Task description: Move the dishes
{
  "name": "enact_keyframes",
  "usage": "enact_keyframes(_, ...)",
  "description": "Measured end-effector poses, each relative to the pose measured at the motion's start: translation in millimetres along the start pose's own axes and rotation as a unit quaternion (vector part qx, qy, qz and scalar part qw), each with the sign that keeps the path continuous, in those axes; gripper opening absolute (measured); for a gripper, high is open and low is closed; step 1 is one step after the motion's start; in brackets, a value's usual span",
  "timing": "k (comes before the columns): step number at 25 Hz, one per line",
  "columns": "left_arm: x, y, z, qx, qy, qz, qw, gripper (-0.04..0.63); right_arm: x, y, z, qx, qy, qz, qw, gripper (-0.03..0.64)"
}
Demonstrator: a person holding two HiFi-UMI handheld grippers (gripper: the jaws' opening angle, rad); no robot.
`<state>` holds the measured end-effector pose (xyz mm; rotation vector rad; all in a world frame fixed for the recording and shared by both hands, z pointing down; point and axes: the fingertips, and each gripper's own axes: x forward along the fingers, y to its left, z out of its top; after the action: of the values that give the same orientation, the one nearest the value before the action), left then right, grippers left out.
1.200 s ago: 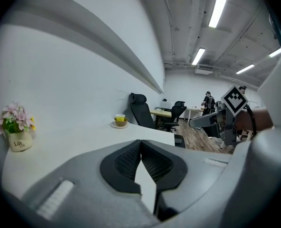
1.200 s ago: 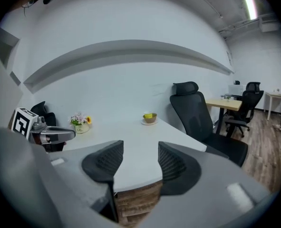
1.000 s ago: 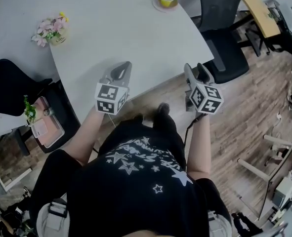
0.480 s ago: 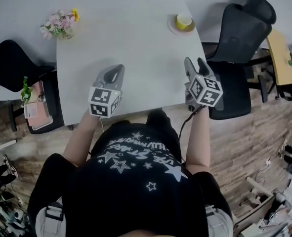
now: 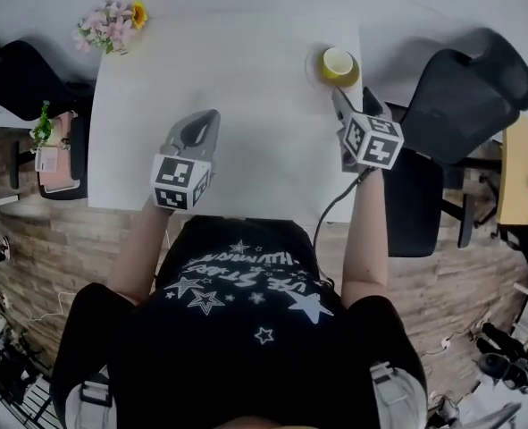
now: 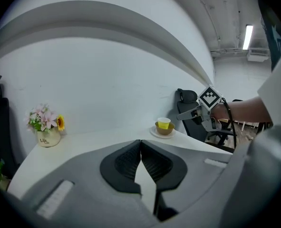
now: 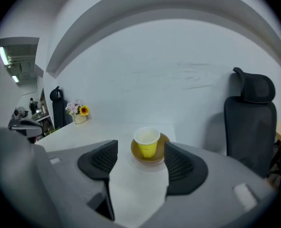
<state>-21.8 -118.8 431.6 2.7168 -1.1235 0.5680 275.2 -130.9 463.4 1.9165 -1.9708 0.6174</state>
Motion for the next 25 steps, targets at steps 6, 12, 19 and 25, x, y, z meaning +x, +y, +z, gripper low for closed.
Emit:
enact_keyframes(6,14,-5,3,-0.01,0.016,0.039,0.9991,0.011,53,-1,6,-0.036,0.033,0.043,0.998,0.351)
enact_keyframes(12,17,-1,-3,-0.013,0.031,0.067,0.9972,0.011,85,-7,7,-0.06,0.059,0.036,0.996,0.394)
enact_keyframes(19,14,-3,-10,-0.02,0.044,0.085,0.9952,0.012,104,-9,-1,-0.065,0.096,0.041,0.992,0.396)
enact_keyframes(25,8,3,-17,-0.027,0.048,0.082,0.9951,0.011,101,-9,3,-0.046,0.091,0.037,0.994,0.341)
